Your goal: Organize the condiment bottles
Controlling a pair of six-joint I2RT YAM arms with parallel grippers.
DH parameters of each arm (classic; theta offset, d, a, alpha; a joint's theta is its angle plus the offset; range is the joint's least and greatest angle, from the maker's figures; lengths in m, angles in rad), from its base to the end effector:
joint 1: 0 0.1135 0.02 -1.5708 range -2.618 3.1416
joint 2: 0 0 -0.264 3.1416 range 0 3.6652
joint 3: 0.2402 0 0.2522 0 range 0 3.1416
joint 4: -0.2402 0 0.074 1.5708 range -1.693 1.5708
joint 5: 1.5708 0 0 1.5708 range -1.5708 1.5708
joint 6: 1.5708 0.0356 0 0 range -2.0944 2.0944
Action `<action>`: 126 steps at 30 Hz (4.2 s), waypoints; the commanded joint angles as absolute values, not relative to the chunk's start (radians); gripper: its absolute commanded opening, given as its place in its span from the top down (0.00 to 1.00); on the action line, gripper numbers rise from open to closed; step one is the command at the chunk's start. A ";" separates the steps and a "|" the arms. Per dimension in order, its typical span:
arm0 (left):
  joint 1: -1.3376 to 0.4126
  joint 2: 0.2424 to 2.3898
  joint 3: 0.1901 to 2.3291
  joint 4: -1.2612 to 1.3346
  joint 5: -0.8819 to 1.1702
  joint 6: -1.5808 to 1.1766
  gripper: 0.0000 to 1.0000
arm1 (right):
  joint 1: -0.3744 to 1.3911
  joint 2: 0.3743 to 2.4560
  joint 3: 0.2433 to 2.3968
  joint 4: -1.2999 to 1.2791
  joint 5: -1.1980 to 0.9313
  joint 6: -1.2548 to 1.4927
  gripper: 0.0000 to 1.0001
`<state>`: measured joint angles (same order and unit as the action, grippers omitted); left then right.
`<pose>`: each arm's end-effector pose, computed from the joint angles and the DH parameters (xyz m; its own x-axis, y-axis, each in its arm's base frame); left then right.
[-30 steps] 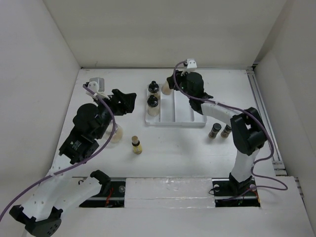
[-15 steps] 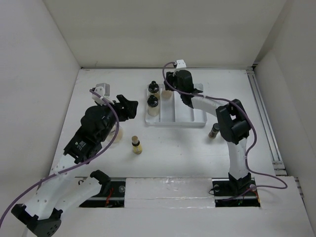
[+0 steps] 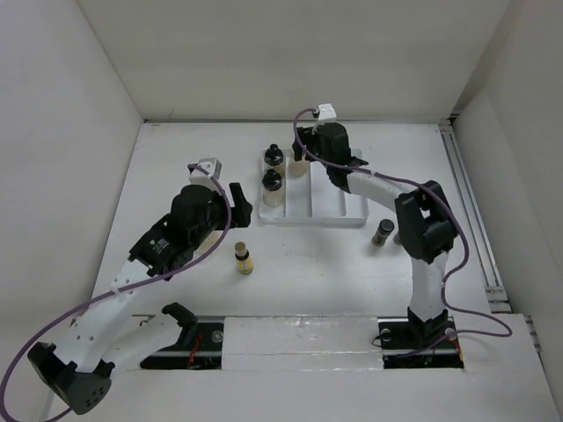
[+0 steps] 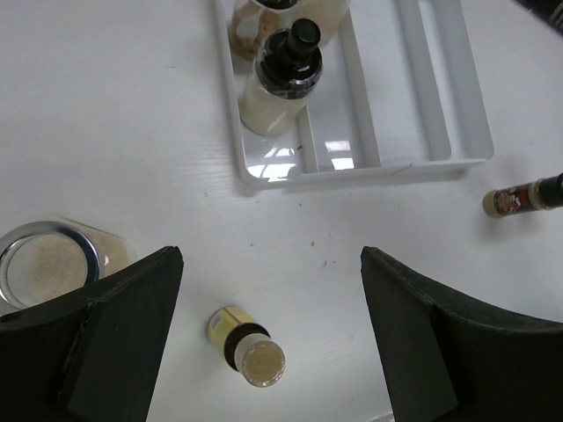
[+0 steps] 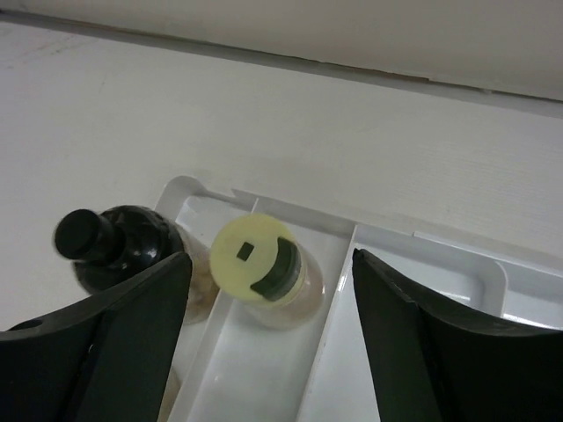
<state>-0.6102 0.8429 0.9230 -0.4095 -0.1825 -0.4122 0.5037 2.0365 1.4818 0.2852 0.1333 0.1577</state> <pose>0.1569 -0.1018 0.3547 -0.4123 -0.1925 -0.8905 0.2812 0.9028 -0.3253 0.4259 0.2293 0.2423 -0.2878 0.0191 -0.9575 -0.3250 0.9385 0.1164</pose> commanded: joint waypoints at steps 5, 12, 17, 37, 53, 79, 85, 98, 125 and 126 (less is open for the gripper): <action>-0.832 0.903 0.968 -0.451 -0.355 -0.436 0.21 | 0.515 1.657 1.295 0.186 0.211 0.213 0.31; -0.882 0.894 1.012 -0.364 -0.420 -0.402 0.21 | 0.557 1.159 0.908 -0.151 0.509 0.363 0.31; -0.882 0.894 0.988 -0.314 -0.402 -0.348 0.21 | 0.511 0.994 0.781 -0.351 0.500 0.451 0.32; -0.836 0.775 0.934 -0.247 -0.299 -0.325 0.22 | 0.413 1.063 0.747 -0.465 0.499 0.537 0.32; -0.836 0.775 0.925 -0.247 -0.308 -0.325 0.22 | 0.365 1.079 0.767 -0.397 0.407 0.466 0.59; -0.836 0.755 0.897 -0.238 -0.377 -0.307 0.22 | 0.666 1.890 1.603 -0.147 0.305 0.301 0.59; -0.836 0.755 0.897 -0.238 -0.377 -0.307 0.22 | 0.657 1.993 1.667 -0.167 0.354 0.279 0.59; -0.836 0.764 0.897 -0.229 -0.377 -0.307 0.22 | 0.615 2.066 1.696 -0.167 0.356 0.270 0.54; -0.836 0.735 0.931 -0.250 -0.269 -0.307 0.22 | 0.516 1.413 1.206 -0.351 0.619 0.472 0.19; -0.836 0.724 0.931 -0.250 -0.259 -0.307 0.22 | 0.497 1.361 1.104 -0.379 0.653 0.504 0.19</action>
